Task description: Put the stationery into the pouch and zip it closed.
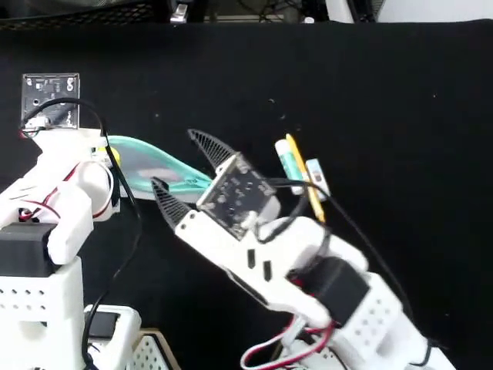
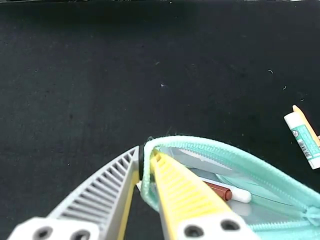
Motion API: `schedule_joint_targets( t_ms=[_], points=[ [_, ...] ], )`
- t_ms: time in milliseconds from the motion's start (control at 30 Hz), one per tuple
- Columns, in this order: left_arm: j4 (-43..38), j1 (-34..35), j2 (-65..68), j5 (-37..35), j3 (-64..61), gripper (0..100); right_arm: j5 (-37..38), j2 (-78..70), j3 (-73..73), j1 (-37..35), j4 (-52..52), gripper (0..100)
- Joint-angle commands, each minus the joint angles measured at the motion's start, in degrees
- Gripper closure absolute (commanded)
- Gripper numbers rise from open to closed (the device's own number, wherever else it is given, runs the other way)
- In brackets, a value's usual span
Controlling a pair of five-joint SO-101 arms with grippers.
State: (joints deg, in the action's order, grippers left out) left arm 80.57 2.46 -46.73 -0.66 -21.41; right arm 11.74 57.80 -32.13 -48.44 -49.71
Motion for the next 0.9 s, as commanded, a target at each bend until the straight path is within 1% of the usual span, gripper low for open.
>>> schedule_joint_targets(
  t_ms=[0,33,100,167,200,233,300,400,467,600,700,867],
  points=[
    [0.44,-0.13,2.29,0.35,-4.44,97,1.93,0.57,11.74,3.96,-6.33,74.0],
    [0.44,-0.04,2.29,0.35,-4.44,97,2.02,0.57,14.64,7.56,-8.35,75.9],
    [0.44,-0.04,2.29,0.35,-4.44,97,1.85,0.13,19.38,17.32,-11.96,83.8],
    [0.35,-0.04,2.29,0.35,-4.44,97,1.85,-0.4,20.18,26.29,-14.33,93.1],
    [0.26,-0.04,2.29,0.35,-4.44,97,1.93,-1.19,19.74,29.71,-15.56,95.7],
    [0.26,-0.04,2.29,0.35,-4.44,97,2.2,-2.33,18.59,32.26,-16.97,95.6],
    [0.26,-0.04,2.29,0.35,-4.44,97,2.2,-6.37,15.25,35.87,-18.99,91.4],
    [0.26,-0.04,2.29,0.35,-4.44,97,1.85,-15.43,10.07,37.98,-18.73,82.8],
    [0.26,-0.04,2.29,0.35,-4.44,97,2.2,-22.64,8.04,38.07,-16.35,79.9],
    [0.26,-0.04,2.29,0.35,-4.53,97,2.55,-38.55,9.8,38.15,-11.16,83.5],
    [0.26,-0.04,2.29,0.35,-4.88,97,4.75,-51.03,15.43,38.15,-11.78,85.6],
    [0.18,-0.04,2.29,0.53,-5.32,97,5.19,-70.46,24.57,39.65,-12.57,85.7]
  ],
)
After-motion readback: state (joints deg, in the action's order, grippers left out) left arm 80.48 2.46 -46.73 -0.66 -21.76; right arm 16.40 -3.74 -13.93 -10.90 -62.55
